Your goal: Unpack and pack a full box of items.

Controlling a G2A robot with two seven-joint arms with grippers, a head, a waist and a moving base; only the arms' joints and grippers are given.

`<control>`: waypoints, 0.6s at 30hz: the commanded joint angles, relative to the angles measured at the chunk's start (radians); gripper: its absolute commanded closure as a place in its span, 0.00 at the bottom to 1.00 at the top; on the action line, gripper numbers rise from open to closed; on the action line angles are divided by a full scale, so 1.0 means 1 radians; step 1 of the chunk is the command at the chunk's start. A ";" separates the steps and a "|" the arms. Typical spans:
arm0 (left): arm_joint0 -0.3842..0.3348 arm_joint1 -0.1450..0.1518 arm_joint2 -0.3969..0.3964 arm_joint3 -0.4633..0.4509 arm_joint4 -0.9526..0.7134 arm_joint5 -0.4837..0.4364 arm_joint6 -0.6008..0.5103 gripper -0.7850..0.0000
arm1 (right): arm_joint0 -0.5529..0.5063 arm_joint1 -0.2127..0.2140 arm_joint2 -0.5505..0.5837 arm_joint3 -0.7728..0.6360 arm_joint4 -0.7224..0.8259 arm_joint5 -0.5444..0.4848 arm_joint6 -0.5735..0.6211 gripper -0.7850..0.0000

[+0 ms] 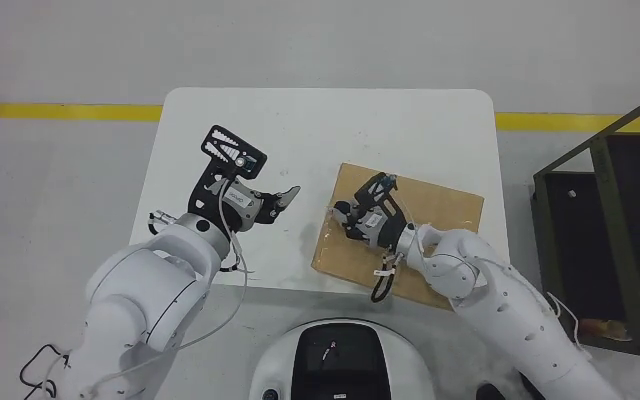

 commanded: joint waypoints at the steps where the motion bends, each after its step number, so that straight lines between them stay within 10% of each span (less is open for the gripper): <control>1: 0.000 0.000 0.000 0.000 0.000 0.000 0.000 0.00 | -0.058 0.018 0.070 -0.035 0.004 -0.003 0.012 1.00; 18: 0.000 0.000 0.000 0.000 0.000 0.000 0.000 0.00 | -0.528 0.112 0.574 -0.329 -0.039 -0.047 0.145 1.00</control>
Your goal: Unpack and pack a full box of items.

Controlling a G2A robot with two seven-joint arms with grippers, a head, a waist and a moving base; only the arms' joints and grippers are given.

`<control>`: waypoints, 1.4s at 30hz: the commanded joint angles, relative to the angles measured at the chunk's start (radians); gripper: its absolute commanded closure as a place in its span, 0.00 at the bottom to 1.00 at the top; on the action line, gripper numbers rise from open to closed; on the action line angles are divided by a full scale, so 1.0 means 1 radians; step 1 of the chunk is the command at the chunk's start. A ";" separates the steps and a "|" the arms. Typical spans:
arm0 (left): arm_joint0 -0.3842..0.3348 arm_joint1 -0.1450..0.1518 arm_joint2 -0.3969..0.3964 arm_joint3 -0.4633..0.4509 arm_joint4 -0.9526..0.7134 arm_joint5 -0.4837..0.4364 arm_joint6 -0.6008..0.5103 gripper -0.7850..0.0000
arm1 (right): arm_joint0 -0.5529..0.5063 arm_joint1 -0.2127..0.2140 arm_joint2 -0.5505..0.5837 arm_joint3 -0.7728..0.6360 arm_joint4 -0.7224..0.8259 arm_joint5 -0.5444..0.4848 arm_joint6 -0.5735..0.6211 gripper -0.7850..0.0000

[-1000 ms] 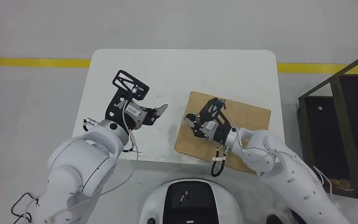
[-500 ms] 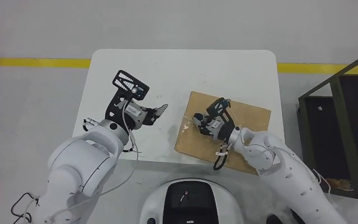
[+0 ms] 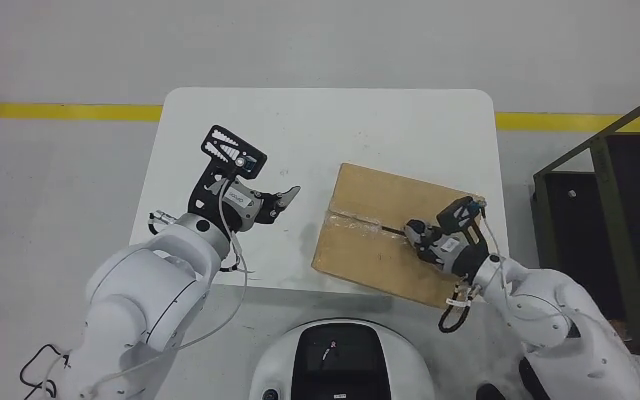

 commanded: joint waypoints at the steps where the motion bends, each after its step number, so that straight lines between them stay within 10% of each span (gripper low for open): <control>1: 0.000 0.000 0.000 0.000 0.000 0.000 0.000 0.00 | -0.060 0.006 0.069 -0.023 0.014 -0.002 0.003 1.00; 18: 0.000 0.000 0.000 0.000 0.000 0.000 0.000 0.00 | -0.449 -0.002 0.576 -0.064 0.098 0.037 -0.140 1.00; 42: 0.000 0.000 0.000 0.000 0.000 0.000 0.000 0.00 | 0.113 -0.074 -0.123 0.319 -0.030 0.040 -0.254 1.00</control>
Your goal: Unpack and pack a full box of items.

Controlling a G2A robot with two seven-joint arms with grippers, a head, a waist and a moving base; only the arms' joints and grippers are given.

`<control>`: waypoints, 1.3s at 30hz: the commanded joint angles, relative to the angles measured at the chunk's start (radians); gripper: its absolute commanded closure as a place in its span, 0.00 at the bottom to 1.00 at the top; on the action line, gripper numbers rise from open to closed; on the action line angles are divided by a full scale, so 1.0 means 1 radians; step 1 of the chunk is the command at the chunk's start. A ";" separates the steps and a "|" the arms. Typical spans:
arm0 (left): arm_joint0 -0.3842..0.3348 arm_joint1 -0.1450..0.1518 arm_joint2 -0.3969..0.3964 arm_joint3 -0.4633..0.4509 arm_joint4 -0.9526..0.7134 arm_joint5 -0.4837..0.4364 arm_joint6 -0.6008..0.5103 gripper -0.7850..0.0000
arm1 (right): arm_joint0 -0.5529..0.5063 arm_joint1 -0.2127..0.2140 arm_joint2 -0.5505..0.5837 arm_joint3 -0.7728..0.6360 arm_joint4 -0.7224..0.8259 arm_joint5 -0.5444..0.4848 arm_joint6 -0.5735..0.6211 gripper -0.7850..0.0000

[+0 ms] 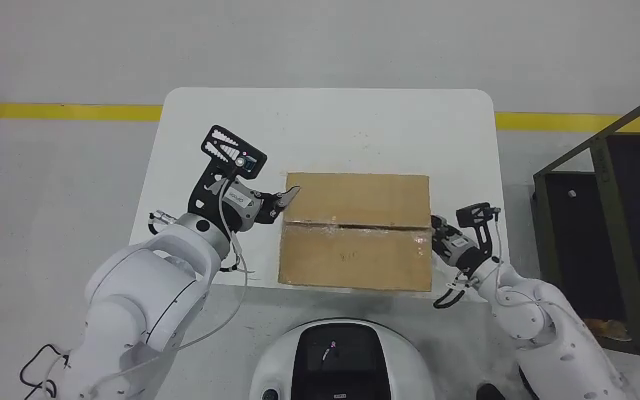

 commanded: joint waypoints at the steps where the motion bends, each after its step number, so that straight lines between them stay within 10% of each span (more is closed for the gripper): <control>1: 0.000 0.000 0.000 0.000 0.000 0.000 0.000 0.00 | 0.040 -0.006 -0.032 0.015 -0.009 0.003 0.002 1.00; 11: 0.000 0.000 0.000 0.000 0.000 0.000 0.000 0.00 | 0.118 -0.015 -0.015 -0.038 -0.062 0.066 0.011 1.00; 20: 0.000 0.000 0.000 0.000 0.000 0.000 0.000 0.00 | -0.010 0.017 0.257 -0.293 -0.279 0.049 -0.050 1.00; 36: 0.000 0.000 0.000 0.000 0.000 0.000 0.000 0.00 | -0.078 0.018 0.288 -0.357 -0.395 0.085 -0.070 1.00; 37: 0.000 0.000 0.000 0.000 0.000 0.000 0.000 0.00 | -0.078 0.018 0.288 -0.357 -0.395 0.085 -0.070 0.88; 38: 0.000 0.000 0.000 0.000 0.000 0.000 0.000 0.00 | -0.078 0.018 0.288 -0.357 -0.395 0.085 -0.070 0.33; 39: 0.000 0.000 0.000 0.000 0.000 0.000 0.000 0.00 | -0.078 0.018 0.288 -0.357 -0.395 0.085 -0.070 1.00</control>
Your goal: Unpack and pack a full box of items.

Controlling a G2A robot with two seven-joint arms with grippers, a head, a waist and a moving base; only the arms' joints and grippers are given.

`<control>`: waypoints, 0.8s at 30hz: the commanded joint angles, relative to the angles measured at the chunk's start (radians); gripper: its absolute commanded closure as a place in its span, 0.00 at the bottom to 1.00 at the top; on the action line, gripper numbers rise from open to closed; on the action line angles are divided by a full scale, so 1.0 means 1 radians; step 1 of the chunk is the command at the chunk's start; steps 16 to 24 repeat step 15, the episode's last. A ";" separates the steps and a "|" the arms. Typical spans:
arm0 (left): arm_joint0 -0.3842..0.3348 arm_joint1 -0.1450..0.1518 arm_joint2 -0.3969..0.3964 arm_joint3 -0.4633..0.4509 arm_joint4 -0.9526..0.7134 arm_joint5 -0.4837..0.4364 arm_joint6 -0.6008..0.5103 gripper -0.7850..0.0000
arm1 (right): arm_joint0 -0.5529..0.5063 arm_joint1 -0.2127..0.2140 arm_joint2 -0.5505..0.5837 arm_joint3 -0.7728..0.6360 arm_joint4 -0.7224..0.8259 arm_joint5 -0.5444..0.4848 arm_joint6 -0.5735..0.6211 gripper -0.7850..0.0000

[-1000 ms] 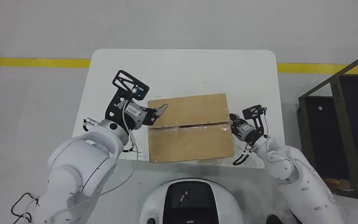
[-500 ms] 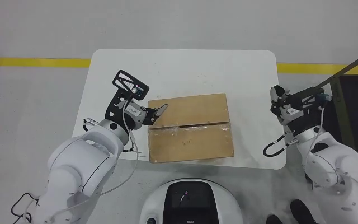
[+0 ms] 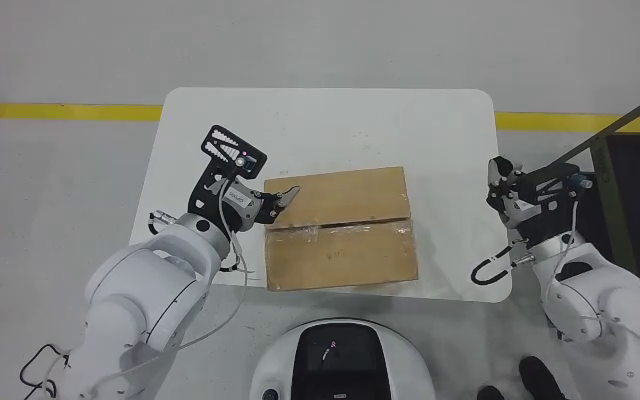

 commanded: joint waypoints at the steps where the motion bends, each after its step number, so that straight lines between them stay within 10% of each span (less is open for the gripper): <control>1: 0.000 0.000 0.000 0.000 0.000 0.000 0.000 0.00 | 0.000 0.000 0.000 0.000 0.000 0.000 0.000 0.99; 11: 0.000 0.000 0.000 0.000 0.000 0.000 0.000 0.00 | 0.000 0.000 0.000 0.000 0.000 0.000 0.000 0.35; 24: 0.000 0.000 0.000 0.000 0.000 0.000 0.000 0.00 | 0.000 0.000 0.000 0.000 0.000 0.000 0.000 0.33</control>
